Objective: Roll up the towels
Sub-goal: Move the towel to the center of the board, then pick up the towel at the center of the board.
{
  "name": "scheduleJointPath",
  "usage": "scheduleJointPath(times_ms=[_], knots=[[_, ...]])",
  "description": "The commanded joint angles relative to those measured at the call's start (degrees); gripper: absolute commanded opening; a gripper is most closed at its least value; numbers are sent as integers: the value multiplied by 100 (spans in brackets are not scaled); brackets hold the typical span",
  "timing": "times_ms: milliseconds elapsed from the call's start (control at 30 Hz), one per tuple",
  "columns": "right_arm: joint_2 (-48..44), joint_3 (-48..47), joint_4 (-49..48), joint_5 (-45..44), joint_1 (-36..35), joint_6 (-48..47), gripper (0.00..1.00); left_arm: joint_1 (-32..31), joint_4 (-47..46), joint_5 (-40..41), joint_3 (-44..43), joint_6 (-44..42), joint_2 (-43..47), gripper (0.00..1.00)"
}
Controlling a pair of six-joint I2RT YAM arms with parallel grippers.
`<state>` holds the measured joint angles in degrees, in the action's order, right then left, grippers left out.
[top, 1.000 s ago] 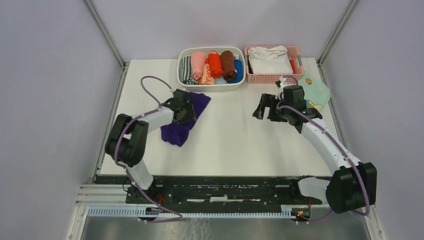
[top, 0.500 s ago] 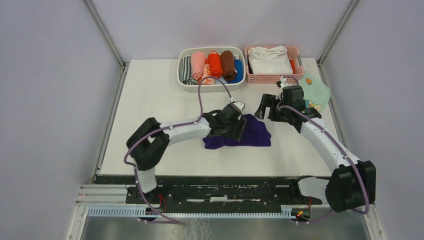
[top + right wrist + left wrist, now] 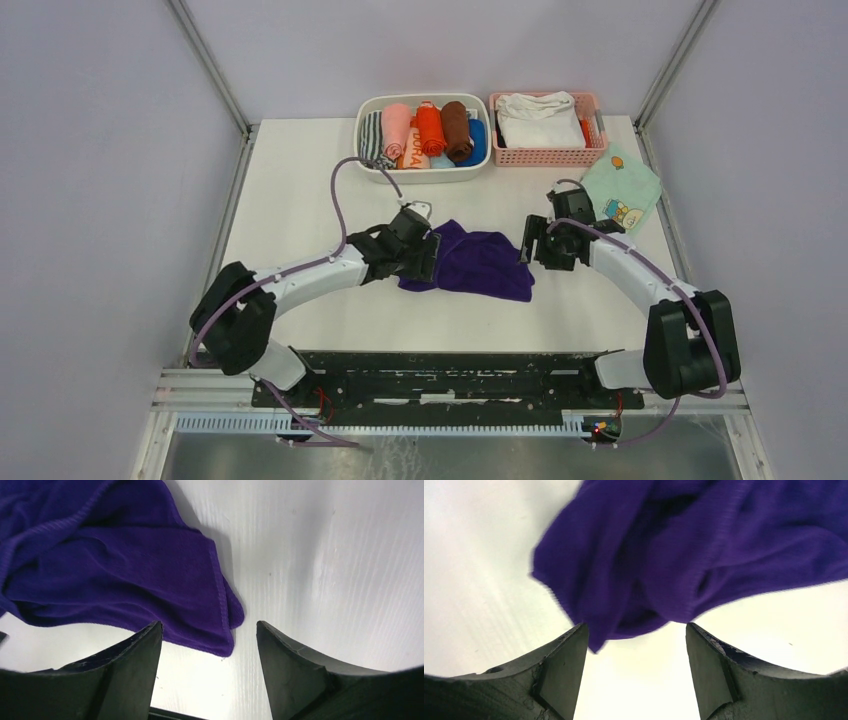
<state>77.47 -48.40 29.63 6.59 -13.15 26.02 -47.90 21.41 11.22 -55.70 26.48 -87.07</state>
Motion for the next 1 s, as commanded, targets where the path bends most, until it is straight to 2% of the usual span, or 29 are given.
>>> scheduleJointPath(times_ms=[0,167,300,533,633,700,767,900,967], knots=[[-8,202,315,-92,-127,120,76,553,1,-123,325,474,380,78],[73,449,480,-172,-337,220,72,915,-236,-411,843,713,575,78],[393,484,456,-250,-611,320,68,967,-555,-738,991,795,430,77],[896,325,350,-638,-1074,466,60,967,-998,-1083,1018,861,-2,68],[998,264,272,-763,-1116,474,53,968,-1185,-1142,1075,916,-149,57],[983,194,246,-817,-1119,450,45,974,-1182,-1063,1088,952,-150,41],[948,39,353,-945,-1110,359,35,1022,-1093,-894,1058,933,-2,25],[701,-394,675,-1332,-1013,135,4,1499,-719,-654,881,779,592,9],[520,-664,843,-1455,-811,51,0,1836,-389,-464,699,610,942,3]])
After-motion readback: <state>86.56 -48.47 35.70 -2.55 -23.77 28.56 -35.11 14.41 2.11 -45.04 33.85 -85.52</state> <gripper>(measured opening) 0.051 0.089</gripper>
